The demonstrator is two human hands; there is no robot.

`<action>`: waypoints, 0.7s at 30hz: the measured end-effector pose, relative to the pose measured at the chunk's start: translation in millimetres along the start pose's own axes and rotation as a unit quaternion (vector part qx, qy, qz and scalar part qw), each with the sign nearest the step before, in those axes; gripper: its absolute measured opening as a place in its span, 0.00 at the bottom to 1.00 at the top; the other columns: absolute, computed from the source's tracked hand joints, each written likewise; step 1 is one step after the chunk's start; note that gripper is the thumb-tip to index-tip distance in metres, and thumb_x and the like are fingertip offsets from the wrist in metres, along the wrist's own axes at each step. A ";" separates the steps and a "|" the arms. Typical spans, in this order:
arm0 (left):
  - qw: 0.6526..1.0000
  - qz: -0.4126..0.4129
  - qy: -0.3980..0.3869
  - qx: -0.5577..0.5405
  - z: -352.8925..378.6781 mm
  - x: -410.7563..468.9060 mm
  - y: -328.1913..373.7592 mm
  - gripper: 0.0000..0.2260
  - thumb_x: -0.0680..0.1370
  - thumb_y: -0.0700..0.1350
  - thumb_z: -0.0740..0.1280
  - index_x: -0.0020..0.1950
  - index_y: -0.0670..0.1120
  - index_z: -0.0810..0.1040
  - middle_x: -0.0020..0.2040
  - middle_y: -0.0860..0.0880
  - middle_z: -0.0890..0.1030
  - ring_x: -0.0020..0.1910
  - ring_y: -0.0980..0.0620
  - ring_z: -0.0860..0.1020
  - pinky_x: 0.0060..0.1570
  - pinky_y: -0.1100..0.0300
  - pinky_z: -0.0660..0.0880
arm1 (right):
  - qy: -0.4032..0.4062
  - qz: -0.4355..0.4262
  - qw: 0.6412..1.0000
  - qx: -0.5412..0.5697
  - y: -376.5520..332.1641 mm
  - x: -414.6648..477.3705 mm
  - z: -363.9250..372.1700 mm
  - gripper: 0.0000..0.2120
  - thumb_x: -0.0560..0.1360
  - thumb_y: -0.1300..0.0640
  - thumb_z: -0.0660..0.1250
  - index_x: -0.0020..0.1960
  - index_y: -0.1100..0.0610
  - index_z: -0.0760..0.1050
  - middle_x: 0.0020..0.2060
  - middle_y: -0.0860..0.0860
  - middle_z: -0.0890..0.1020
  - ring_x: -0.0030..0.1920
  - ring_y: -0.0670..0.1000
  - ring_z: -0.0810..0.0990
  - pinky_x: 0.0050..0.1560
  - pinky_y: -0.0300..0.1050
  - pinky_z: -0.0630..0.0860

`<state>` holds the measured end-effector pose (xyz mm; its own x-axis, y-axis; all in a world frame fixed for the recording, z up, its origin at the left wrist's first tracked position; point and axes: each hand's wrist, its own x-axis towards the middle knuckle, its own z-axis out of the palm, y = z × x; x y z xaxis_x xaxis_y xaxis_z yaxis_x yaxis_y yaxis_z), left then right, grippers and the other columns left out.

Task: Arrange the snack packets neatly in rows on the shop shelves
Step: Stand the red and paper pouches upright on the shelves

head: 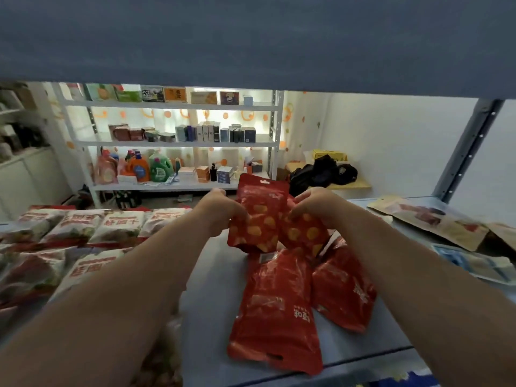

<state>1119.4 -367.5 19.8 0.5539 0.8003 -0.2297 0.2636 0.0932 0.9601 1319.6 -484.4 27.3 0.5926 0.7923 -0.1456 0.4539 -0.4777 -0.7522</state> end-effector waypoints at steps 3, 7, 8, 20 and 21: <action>0.998 0.026 -0.031 -0.039 -13.3 7.8 5.9 0.15 0.68 0.26 0.64 0.50 0.40 0.79 0.45 0.43 0.83 0.43 0.46 0.83 0.41 0.50 0.81 | 0.046 -0.012 0.994 0.102 -10.3 -0.5 -4.7 0.11 0.69 0.60 0.73 0.51 0.58 0.81 0.43 0.56 0.85 0.44 0.56 0.85 0.46 0.53 0.83; 0.995 0.082 -0.020 -0.061 -32.5 10.2 7.1 0.16 0.70 0.26 0.58 0.45 0.42 0.79 0.32 0.47 0.82 0.28 0.50 0.80 0.28 0.59 0.78 | 0.060 -0.032 0.971 0.229 -18.8 2.0 -10.0 0.11 0.71 0.64 0.67 0.53 0.62 0.78 0.44 0.59 0.85 0.44 0.58 0.84 0.40 0.51 0.82; 0.993 0.093 -0.017 -0.064 -35.4 11.1 4.3 0.16 0.70 0.26 0.57 0.45 0.42 0.79 0.34 0.46 0.82 0.31 0.49 0.80 0.33 0.57 0.79 | 0.052 -0.042 0.961 0.269 -17.5 1.5 -9.4 0.12 0.70 0.66 0.66 0.54 0.63 0.77 0.44 0.59 0.85 0.44 0.58 0.84 0.37 0.49 0.81; 0.986 0.130 0.104 0.013 -47.6 24.7 -2.0 0.16 0.70 0.30 0.61 0.49 0.48 0.81 0.48 0.43 0.83 0.49 0.40 0.81 0.49 0.38 0.80 | 0.004 -0.097 0.948 0.303 4.2 11.9 -12.7 0.22 0.74 0.72 0.64 0.64 0.55 0.74 0.51 0.54 0.81 0.52 0.57 0.80 0.49 0.57 0.76; 0.986 0.127 0.110 0.018 -47.5 25.7 -1.3 0.16 0.70 0.31 0.61 0.50 0.47 0.80 0.49 0.43 0.83 0.50 0.40 0.81 0.49 0.37 0.80 | 0.002 -0.099 0.949 0.298 3.3 14.0 -13.6 0.22 0.74 0.72 0.63 0.64 0.56 0.74 0.51 0.55 0.81 0.50 0.57 0.80 0.47 0.57 0.77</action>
<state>1095.7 -318.9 20.2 0.4226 0.9042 0.0619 0.1686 -0.1456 0.9749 1338.5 -480.0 31.5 0.5377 0.8423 0.0377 0.0992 -0.0189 -0.9949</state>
